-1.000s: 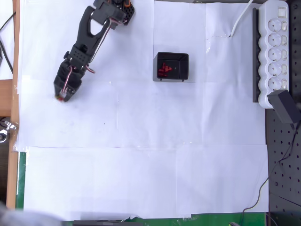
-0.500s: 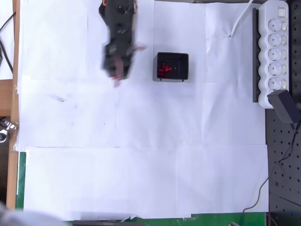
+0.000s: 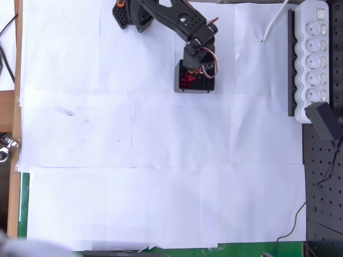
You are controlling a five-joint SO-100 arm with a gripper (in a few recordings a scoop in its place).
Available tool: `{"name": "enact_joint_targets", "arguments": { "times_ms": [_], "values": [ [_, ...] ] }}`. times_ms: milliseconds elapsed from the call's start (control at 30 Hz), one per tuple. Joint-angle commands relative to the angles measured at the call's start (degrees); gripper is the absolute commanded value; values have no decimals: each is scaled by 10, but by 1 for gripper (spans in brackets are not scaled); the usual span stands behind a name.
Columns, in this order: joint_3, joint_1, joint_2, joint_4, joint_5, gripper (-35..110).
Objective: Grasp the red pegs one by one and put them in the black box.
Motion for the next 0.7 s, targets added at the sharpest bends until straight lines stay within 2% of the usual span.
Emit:
{"name": "enact_joint_targets", "arguments": {
  "times_ms": [0,133,433,567,667],
  "values": [
    [-12,3,11,-61,-5,0],
    [-36,8,25,-92,11,2],
    [-32,27,24,-83,25,19],
    [10,36,-9,-33,28,19],
    [104,54,-64,59,40,19]
  ]
}}
